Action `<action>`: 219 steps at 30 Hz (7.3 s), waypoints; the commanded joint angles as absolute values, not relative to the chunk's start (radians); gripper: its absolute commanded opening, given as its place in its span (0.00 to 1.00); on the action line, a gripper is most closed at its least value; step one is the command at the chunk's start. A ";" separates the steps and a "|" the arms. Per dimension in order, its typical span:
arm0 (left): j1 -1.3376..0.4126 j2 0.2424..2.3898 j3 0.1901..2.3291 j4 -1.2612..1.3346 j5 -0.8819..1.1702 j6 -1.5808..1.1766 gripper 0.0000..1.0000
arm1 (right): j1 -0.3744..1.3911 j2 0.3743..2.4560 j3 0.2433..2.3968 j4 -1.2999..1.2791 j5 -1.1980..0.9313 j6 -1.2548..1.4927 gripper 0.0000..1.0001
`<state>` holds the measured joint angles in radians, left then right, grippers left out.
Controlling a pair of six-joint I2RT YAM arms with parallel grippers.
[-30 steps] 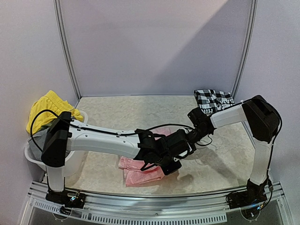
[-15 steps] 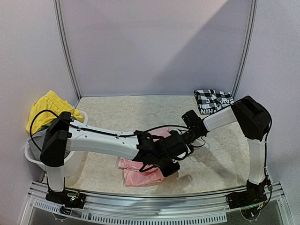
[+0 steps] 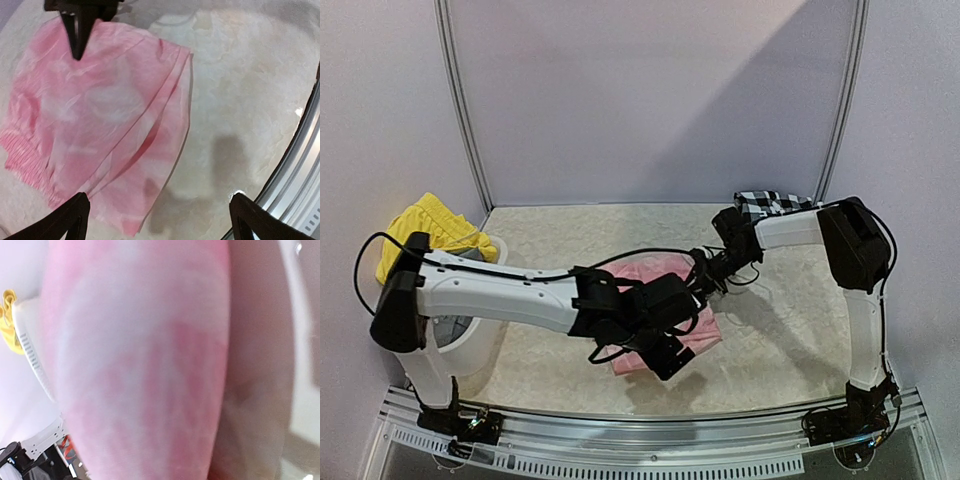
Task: Fold and stack the mixed laundry pile
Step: Place the square-folded shorts at the corner of the board, then smooth out the square-folded shorts at the corner of the board, then reset both arms
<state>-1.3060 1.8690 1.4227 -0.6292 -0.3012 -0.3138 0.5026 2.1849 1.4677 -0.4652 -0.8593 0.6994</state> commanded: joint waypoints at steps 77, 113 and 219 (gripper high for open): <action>-1.244 1.593 1.161 -0.858 -0.325 -0.545 0.97 | -0.085 2.550 2.582 -0.756 -0.127 0.192 0.00; -1.200 1.644 1.200 -0.852 -0.305 -0.518 0.96 | -0.178 2.561 2.496 -0.689 -0.065 0.343 0.72; -0.920 1.261 1.434 -1.172 -0.737 -0.480 0.99 | 0.108 1.495 1.356 -0.422 -0.359 0.577 0.99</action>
<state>-0.9413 1.2934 1.4132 -1.0904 -0.6979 -0.4126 0.1036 1.5707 1.4380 -0.3973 -0.3744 0.5785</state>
